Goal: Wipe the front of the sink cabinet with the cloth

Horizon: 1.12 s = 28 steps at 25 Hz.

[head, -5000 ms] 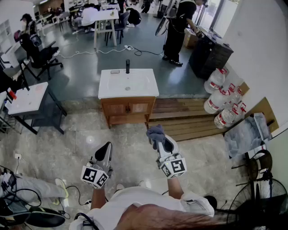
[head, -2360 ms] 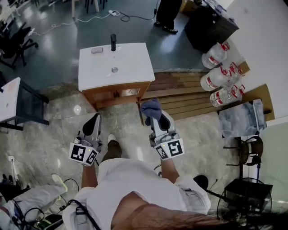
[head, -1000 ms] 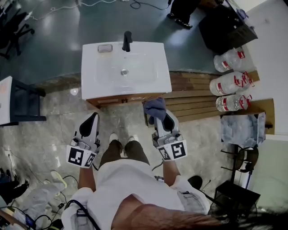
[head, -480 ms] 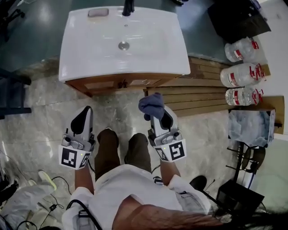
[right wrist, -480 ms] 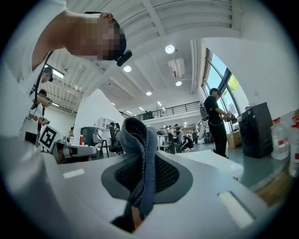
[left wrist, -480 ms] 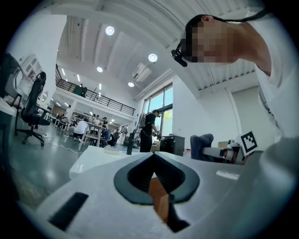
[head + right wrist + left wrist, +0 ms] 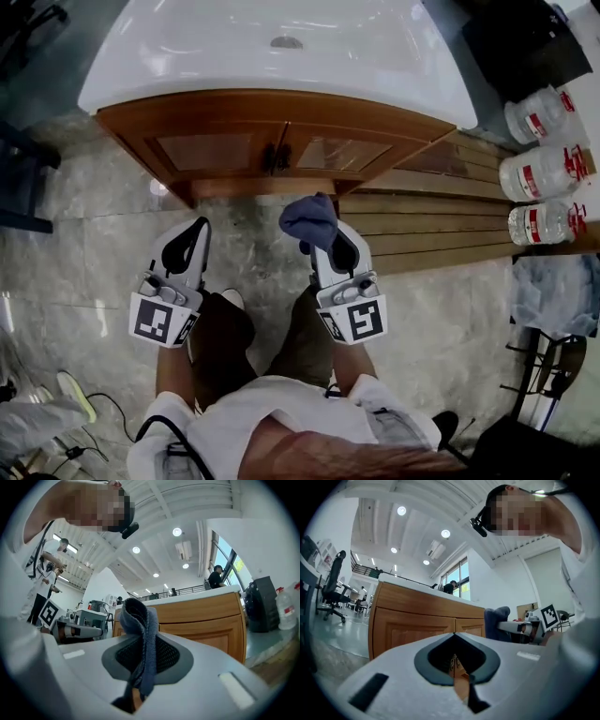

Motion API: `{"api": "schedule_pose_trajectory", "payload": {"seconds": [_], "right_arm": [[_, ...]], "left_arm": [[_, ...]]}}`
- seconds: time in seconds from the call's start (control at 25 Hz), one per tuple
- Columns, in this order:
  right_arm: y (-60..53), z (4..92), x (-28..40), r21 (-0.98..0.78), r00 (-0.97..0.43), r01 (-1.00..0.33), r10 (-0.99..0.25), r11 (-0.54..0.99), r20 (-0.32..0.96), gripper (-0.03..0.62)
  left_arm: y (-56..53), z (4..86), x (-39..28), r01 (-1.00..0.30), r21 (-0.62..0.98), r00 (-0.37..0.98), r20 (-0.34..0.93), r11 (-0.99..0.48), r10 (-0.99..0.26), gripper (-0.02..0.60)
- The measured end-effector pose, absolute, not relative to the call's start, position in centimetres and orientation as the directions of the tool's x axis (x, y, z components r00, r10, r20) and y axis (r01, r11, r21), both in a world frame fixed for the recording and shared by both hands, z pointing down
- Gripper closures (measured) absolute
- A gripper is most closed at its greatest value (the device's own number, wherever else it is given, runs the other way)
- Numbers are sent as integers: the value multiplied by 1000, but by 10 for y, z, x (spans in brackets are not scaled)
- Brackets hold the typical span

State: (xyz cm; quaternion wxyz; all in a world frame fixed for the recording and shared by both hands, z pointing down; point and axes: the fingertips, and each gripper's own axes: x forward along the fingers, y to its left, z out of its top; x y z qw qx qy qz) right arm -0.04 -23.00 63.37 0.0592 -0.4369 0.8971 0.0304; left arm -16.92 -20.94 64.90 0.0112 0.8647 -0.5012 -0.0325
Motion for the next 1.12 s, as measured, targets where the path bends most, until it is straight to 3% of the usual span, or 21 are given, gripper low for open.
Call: {"api": "schedule_pose_trajectory", "payload": {"seconds": [0.36, 0.8, 1.12], "right_arm": [[-231, 642, -5, -54, -647, -752, -752, 656, -123, 537], [-257, 587, -202, -14, -832, -527, -519, 850, -195, 539], [-280, 582, -282, -85, -832, -515, -522, 853, -187, 540]], "left_arm": [[-179, 653, -166, -906, 40, 418, -73, -421, -906, 578], [-111, 643, -223, -979, 26, 200, -76, -202, -977, 578], [-66, 648, -258, -996, 50, 70, -78, -74, -994, 579]]}}
